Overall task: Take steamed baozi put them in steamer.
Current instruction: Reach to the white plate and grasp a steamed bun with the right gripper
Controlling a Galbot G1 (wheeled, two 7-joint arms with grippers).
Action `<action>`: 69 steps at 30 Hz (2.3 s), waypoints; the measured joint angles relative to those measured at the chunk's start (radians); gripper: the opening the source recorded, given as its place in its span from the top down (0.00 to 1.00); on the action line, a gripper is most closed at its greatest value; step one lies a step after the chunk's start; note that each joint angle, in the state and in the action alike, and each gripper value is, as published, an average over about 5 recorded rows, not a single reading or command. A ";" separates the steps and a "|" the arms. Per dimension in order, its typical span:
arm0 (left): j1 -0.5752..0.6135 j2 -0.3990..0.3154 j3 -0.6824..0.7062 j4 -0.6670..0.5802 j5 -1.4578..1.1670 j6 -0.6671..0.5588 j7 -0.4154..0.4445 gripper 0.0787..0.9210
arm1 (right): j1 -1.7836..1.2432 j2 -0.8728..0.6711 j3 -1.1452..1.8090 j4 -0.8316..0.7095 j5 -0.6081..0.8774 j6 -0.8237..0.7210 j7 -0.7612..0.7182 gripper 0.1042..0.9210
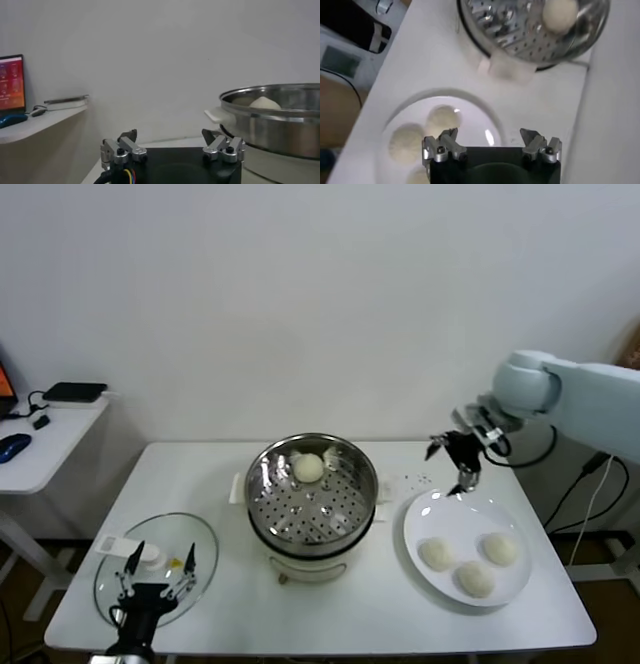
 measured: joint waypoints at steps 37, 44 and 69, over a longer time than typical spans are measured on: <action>0.012 -0.002 -0.007 0.008 0.011 0.009 -0.006 0.12 | -0.462 0.056 0.213 -0.120 -0.143 -0.111 0.103 0.12; 0.007 -0.002 -0.008 0.016 0.012 0.009 -0.006 0.12 | -0.495 0.080 0.233 -0.144 -0.147 -0.113 0.105 0.12; 0.002 -0.005 -0.007 0.021 0.013 0.010 -0.008 0.12 | -0.504 0.077 0.255 -0.153 -0.129 -0.117 0.091 0.30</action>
